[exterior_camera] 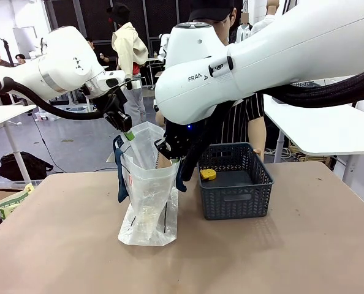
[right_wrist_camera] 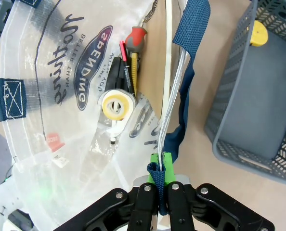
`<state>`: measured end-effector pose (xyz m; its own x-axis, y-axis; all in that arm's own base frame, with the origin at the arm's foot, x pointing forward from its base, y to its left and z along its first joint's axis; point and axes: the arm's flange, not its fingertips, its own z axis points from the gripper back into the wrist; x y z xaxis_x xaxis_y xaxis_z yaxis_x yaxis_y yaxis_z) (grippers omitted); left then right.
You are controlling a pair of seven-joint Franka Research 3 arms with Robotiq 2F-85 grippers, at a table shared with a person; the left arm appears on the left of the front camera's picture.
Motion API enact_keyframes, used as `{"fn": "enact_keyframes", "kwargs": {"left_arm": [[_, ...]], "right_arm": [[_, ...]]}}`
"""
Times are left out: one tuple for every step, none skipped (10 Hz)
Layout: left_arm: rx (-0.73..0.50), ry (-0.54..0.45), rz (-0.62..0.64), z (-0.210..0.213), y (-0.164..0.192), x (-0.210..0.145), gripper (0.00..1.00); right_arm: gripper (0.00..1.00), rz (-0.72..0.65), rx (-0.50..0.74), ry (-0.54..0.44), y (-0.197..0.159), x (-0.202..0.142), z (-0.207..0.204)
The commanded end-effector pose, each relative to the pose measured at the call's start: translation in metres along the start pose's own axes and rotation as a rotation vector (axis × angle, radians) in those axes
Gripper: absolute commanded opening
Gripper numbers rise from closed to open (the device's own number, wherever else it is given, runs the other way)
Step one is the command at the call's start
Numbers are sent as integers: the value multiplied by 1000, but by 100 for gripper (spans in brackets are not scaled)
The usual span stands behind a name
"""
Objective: Transfer purchased items from the store into the shopping bag.
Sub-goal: Move the Reusable shopping bag to the right side of the table.
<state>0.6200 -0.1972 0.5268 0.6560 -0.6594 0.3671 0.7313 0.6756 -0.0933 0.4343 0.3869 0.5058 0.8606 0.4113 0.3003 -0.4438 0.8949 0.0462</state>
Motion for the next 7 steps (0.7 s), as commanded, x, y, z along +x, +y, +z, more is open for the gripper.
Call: {"fn": "enact_keyframes", "kwargs": {"left_arm": [[11,-6,3,2,-1,-5,0],[11,-6,3,2,-1,-5,0],[11,-6,3,2,-1,-5,0],[11,-6,3,2,-1,-5,0],[11,-6,3,2,-1,-5,0],[11,-6,3,2,-1,-5,0],[11,-6,3,2,-1,-5,0]], "right_arm": [[0,-2,1,-2,0,-1,2],[0,-2,1,-2,0,-1,2],[0,-2,1,-2,0,-1,2],[0,-2,1,-2,0,-1,2],[0,-2,1,-2,0,-1,2],[0,-2,1,-2,0,-1,2],[0,-2,1,-2,0,-1,2]]}}
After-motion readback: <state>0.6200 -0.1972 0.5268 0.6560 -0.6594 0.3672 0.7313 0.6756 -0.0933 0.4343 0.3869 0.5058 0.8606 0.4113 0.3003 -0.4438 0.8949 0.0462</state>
